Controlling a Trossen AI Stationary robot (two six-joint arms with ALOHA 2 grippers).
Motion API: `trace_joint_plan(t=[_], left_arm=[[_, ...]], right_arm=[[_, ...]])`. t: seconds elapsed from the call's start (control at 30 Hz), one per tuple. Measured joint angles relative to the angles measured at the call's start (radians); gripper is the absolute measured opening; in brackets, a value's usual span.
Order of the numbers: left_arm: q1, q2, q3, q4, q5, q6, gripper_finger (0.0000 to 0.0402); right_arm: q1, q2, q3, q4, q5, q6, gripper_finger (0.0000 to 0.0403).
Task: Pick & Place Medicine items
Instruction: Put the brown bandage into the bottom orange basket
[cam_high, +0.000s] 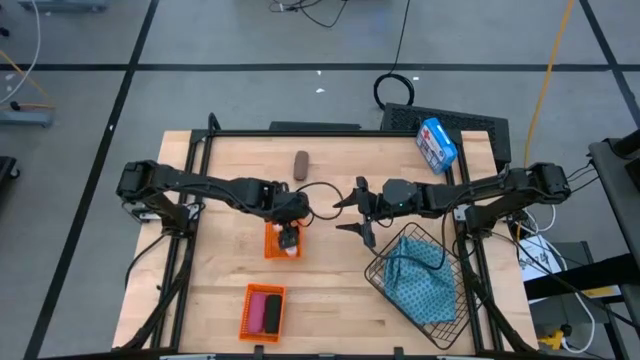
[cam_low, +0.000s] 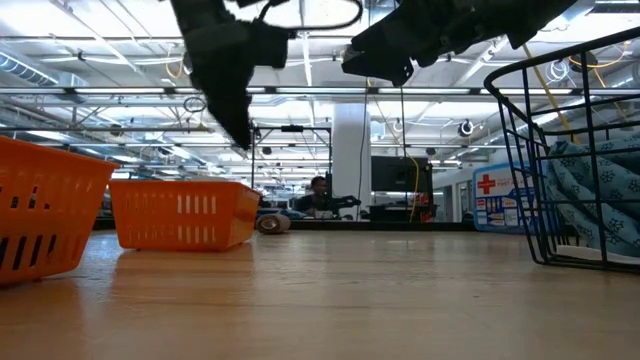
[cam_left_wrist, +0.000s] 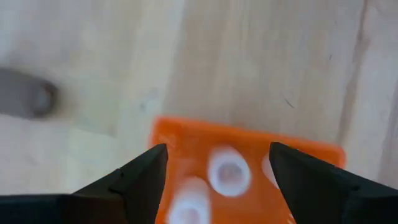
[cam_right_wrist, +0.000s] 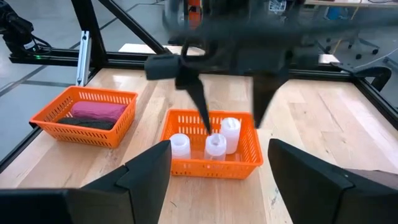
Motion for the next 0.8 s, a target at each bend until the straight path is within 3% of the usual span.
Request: trace_joint_plan(t=[0.2,0.33,0.5,0.8], left_arm=[[0.032,0.000,0.082,0.025,-0.165,0.066,0.0291],[0.112,-0.001,0.088,0.099,-0.261,-0.043,0.0291],[0.260,0.005,0.057,0.152,-0.263,-0.303,0.0292],[0.396,0.072,-0.058,0.344,-0.228,-0.430,0.0292]], right_arm=[[0.000,-0.004,0.000,-0.015,0.000,-0.011,0.0256],[0.000,-0.006,0.000,-0.015,0.000,-0.019,0.0256],[-0.005,-0.006,0.000,-0.015,0.002,-0.018,0.0256],[-0.008,-0.006,0.000,-0.016,0.002,-0.018,0.0256]])
